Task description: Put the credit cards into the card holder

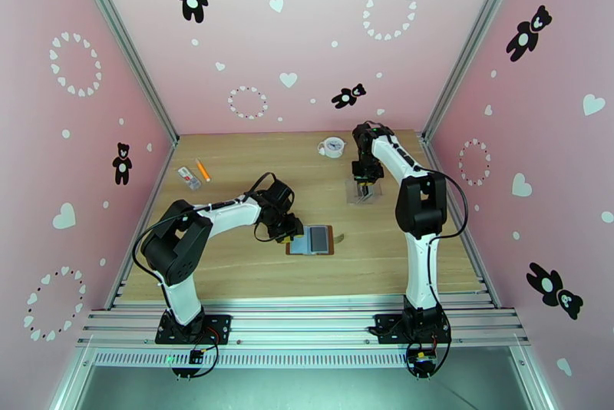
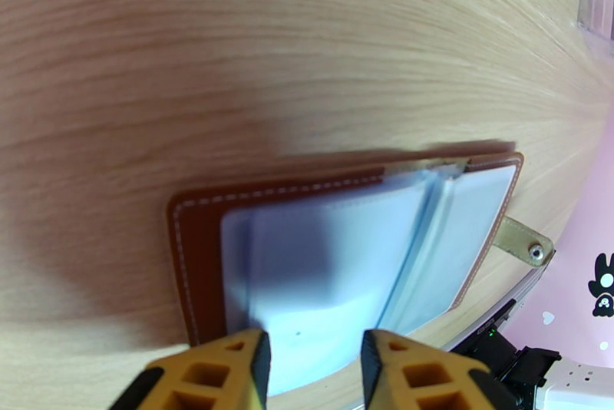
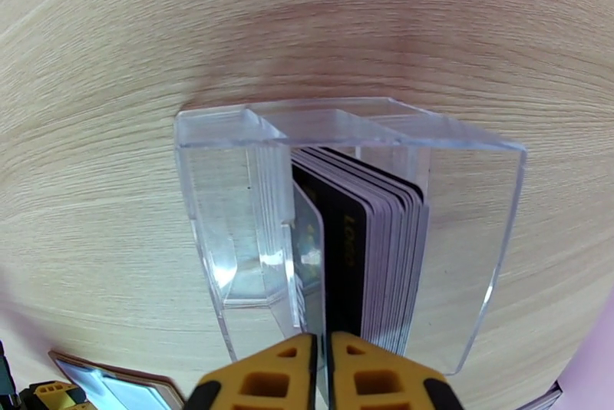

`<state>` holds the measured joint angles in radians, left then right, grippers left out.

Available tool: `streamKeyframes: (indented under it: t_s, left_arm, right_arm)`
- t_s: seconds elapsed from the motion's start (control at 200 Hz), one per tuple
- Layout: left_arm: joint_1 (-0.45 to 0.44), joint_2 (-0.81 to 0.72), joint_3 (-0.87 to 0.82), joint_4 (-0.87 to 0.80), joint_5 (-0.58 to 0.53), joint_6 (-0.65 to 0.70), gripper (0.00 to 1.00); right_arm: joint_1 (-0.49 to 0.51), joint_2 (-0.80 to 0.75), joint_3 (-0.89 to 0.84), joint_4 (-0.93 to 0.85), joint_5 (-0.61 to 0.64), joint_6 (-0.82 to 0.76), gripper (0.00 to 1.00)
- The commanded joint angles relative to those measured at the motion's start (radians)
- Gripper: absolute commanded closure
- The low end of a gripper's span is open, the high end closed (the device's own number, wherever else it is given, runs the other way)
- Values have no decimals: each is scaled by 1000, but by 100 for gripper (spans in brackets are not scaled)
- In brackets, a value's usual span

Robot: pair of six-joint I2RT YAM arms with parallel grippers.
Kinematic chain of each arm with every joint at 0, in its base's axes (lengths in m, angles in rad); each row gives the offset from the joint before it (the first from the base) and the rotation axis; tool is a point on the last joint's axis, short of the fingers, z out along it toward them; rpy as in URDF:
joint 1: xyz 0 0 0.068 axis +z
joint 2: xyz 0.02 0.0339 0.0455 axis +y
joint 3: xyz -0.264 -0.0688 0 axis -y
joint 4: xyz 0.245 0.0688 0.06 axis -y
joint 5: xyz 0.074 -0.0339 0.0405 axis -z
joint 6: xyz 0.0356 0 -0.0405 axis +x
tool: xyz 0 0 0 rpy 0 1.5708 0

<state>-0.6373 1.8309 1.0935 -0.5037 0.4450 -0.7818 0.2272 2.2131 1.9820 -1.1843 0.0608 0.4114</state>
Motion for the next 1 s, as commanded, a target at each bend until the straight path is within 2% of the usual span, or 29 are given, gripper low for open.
streamKeyframes:
  t_s: [0.0, 0.245, 0.485, 0.681, 0.996]
  left_arm:
    - [2, 2, -18, -7, -12, 14, 63]
    - [2, -2, -18, -12, -13, 17, 63]
    - [2, -3, -14, -10, -13, 15, 63]
    - [3, -8, -4, -17, -17, 21, 63]
    - [11, -47, -12, -27, -26, 32, 63]
  right_arm:
    - [3, 39, 9, 8, -45, 9, 89]
    - [1, 51, 11, 12, -52, 12, 89]
    - [-1, 13, 12, 19, -26, 6, 100]
    - [-1, -43, 14, 11, -19, -3, 100]
    - [-2, -187, -46, 24, -87, 14, 100]
